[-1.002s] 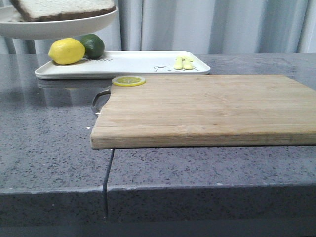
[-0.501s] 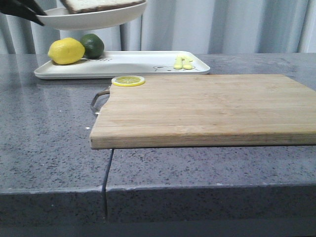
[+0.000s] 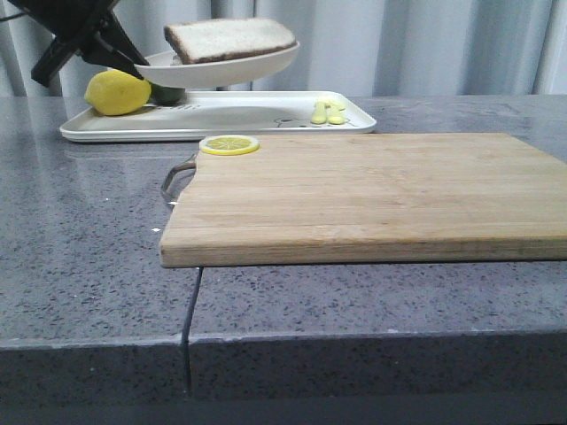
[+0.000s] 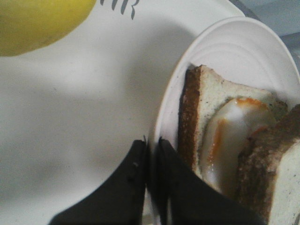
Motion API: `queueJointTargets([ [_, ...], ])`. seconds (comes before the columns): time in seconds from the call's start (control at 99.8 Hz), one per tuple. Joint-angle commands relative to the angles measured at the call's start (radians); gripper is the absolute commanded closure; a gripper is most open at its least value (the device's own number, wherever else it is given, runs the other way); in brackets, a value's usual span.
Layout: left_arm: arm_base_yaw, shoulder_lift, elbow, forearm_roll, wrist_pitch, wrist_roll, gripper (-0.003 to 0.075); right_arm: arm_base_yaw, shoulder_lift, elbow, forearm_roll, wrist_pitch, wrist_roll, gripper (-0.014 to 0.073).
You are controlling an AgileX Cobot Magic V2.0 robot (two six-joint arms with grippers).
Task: Place bread and move sandwich to tray
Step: 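Lift the plate with the left gripper and carry it over the tray, then lower the plate onto the white tray and open the left gripper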
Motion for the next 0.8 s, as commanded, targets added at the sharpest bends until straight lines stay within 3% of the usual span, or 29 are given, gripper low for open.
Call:
queueJointTargets([
  [0.0,-0.010,-0.035,-0.080,-0.070,-0.019,-0.033,0.0740,-0.006,0.004,-0.026,-0.009,-0.083,-0.001,0.0132],
  [0.791,-0.030,0.040,-0.152,0.044,-0.072,-0.093,0.0740,-0.006,0.004,-0.026,-0.009,-0.083,-0.001,0.0132],
])
